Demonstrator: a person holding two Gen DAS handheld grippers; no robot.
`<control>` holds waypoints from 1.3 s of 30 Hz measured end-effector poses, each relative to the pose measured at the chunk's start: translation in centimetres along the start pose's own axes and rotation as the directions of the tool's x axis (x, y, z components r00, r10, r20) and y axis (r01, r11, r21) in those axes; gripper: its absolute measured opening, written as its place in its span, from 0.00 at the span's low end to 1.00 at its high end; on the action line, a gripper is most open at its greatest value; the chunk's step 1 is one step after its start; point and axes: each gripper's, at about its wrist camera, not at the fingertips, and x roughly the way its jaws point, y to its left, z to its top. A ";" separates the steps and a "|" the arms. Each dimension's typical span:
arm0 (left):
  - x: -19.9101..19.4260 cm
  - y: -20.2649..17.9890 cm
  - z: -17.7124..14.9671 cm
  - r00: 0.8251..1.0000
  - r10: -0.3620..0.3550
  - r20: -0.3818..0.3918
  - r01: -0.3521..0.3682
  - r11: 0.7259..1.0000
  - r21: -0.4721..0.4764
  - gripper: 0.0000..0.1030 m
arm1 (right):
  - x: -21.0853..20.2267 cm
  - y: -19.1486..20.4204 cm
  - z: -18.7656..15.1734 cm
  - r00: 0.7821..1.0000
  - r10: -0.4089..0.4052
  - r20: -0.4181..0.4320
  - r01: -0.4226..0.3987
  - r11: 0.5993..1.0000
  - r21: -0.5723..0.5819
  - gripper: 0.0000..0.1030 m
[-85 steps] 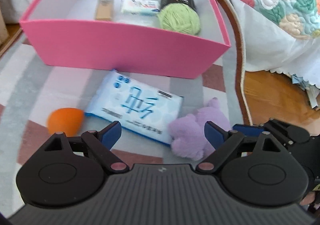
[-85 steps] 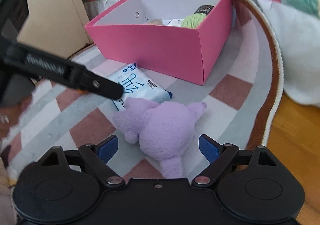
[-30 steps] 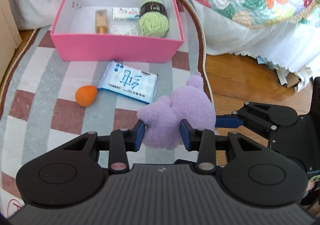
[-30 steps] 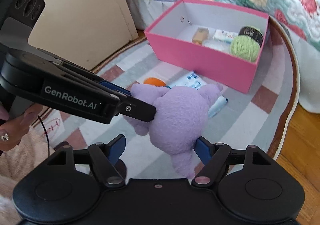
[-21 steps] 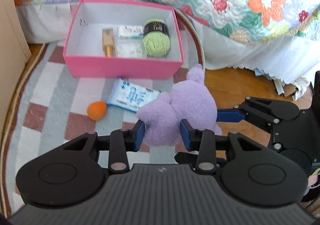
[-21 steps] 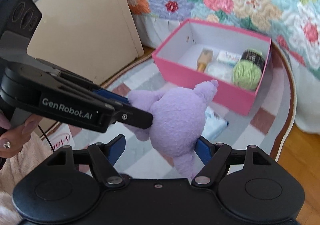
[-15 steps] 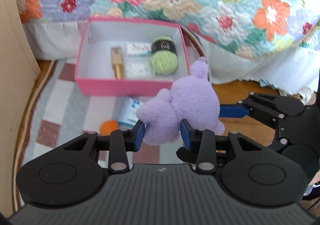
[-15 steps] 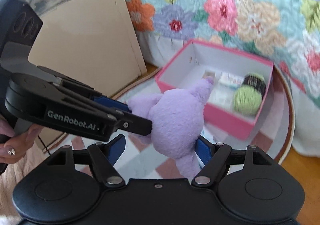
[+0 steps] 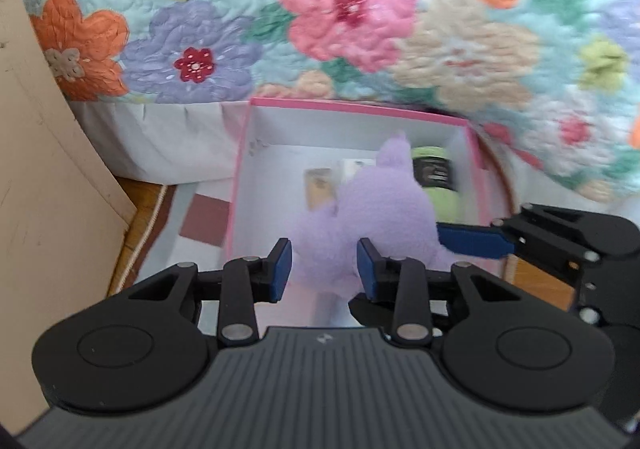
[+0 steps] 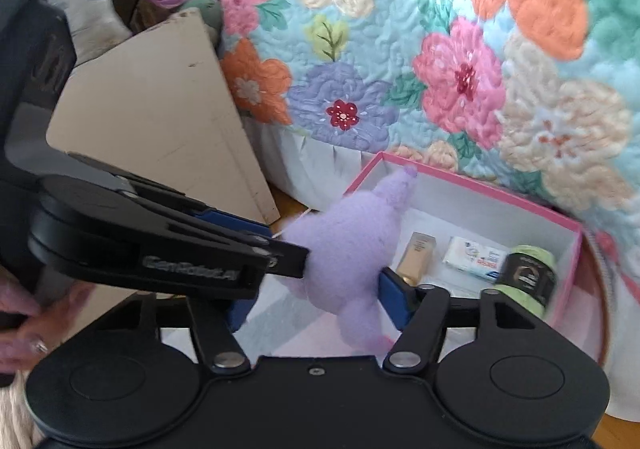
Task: Organize objects
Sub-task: 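Lift the purple plush toy with the left tool into the pink box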
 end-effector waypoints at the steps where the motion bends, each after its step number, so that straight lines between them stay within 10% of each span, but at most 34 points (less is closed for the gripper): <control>1: 1.2 0.3 0.3 1.000 0.008 -0.002 -0.008 1.000 0.002 0.31 | 1.1 -0.4 0.1 1.000 0.004 -0.004 -0.004 1.000 0.013 0.60; 5: 5.7 1.1 0.7 1.000 0.004 -0.006 -0.004 0.999 -0.033 0.16 | 5.0 -1.7 -0.2 0.999 0.042 0.003 -0.042 0.997 0.064 0.54; 28: 11.8 1.4 -0.3 0.965 -0.256 0.052 0.260 0.922 -0.288 0.17 | 5.9 -8.6 -2.7 0.998 -0.041 0.037 0.034 0.984 0.173 0.47; 39: 14.2 0.1 -1.9 0.973 -0.226 -0.042 0.208 0.944 -0.254 0.22 | 7.9 -13.8 -5.6 0.998 0.015 -0.054 0.007 0.921 0.390 0.37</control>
